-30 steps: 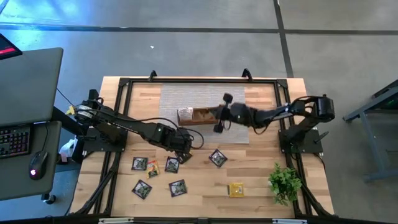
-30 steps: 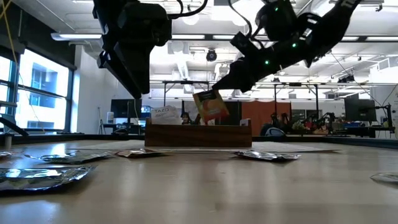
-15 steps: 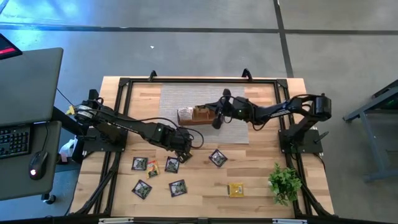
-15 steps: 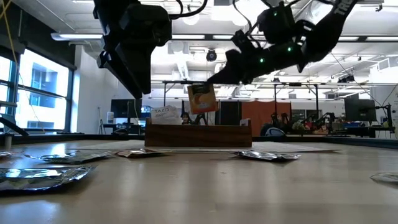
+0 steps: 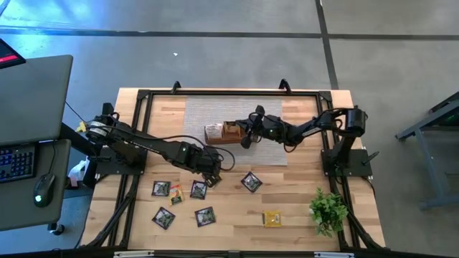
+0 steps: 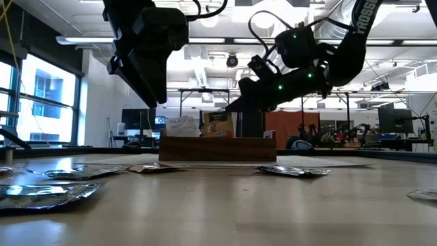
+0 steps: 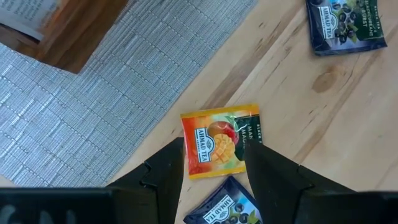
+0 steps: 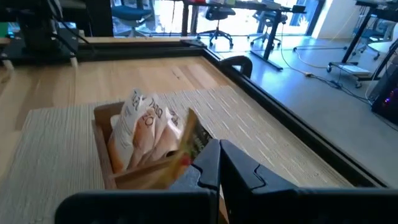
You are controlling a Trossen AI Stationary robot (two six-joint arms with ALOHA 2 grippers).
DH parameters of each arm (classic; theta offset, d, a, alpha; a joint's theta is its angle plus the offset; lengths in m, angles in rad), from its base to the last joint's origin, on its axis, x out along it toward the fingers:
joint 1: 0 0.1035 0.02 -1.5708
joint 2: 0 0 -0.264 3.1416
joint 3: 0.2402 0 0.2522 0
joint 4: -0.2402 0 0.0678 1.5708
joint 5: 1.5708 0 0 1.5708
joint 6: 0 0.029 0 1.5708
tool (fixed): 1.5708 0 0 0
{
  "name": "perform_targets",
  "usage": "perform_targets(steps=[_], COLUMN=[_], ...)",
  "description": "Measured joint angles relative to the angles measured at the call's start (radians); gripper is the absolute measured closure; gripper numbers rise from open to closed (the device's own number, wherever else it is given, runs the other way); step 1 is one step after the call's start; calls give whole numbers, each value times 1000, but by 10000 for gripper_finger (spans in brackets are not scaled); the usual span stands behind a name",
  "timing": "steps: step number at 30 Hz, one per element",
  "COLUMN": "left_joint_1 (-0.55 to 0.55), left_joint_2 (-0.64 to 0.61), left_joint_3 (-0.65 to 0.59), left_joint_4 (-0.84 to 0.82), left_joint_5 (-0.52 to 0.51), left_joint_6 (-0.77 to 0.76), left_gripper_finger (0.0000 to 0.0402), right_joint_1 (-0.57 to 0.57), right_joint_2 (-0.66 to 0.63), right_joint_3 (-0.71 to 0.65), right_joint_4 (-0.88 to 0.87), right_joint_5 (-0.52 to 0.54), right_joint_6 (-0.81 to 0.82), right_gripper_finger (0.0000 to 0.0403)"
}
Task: Pick & Place Tea
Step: Put the yellow tea bag into the middle section of the wooden organizer
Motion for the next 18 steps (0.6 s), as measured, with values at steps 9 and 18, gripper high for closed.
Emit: perform_targets(steps=[9,18], left_joint_1=[0,-20], left_joint_2=[0,0], left_joint_3=[0,0], left_joint_4=[-8,-8], left_joint_5=[-1,8], left_joint_6=[0,-15], left_gripper_finger=[236,236], right_joint_1=[0,52], right_joint_2=[0,-17], right_joint_3=[0,1], right_joint_4=[7,94], right_joint_5=[11,-168], right_joint_6=[2,57], right_gripper_finger=[341,278])
